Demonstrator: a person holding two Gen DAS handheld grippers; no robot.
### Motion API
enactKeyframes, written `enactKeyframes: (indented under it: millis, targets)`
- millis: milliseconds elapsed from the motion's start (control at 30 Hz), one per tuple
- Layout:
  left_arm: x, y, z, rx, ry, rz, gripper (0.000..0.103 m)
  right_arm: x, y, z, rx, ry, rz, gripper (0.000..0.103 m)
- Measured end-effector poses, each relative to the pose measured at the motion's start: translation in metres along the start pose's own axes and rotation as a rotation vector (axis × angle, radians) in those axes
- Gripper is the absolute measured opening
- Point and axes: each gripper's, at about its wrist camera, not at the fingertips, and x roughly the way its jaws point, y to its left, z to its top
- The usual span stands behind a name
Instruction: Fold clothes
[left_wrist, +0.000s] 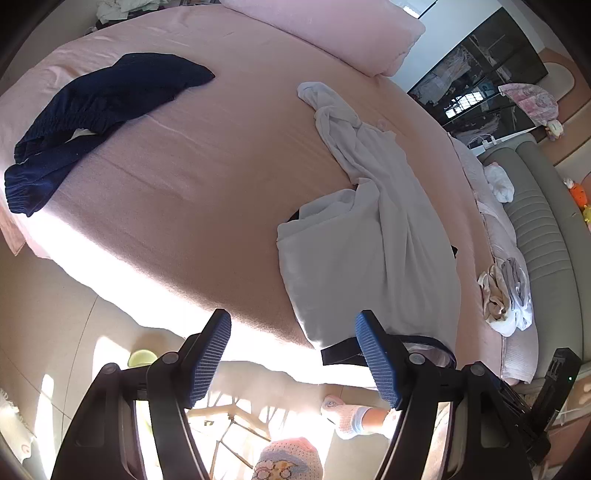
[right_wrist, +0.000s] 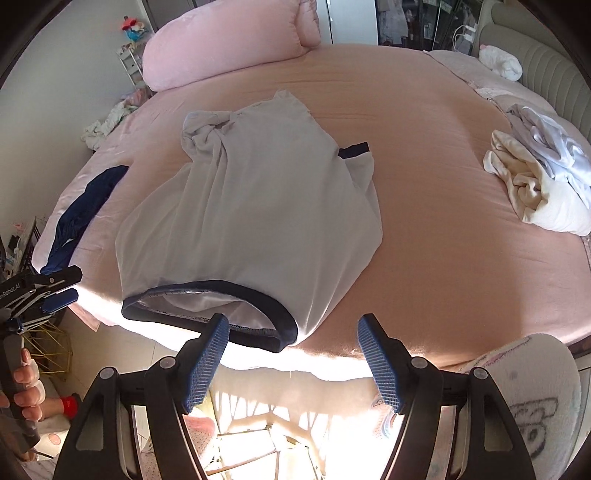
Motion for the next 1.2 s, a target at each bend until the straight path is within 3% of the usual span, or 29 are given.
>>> enactKeyframes:
  millis: [167,533,833,1200]
  targets:
    - [0.004,0.003,0.012,0.01,0.004,0.014,0.069,0.006,0.008,0.014,-0.029,0.025,0.022,0.072]
    - [0.027,-0.002,0.056,0.039,0.005,0.04,0.069,0.018,-0.009,0.05,-0.029,0.043,-0.012,0.072]
    - [0.054,-0.032,0.11,0.131,0.017,0.074,0.069,0.039,-0.012,0.111,-0.108,0.045,-0.091,0.072]
    - [0.098,-0.07,0.162,0.281,0.043,0.135,0.069,0.074,-0.001,0.178,-0.223,0.061,-0.105,0.072]
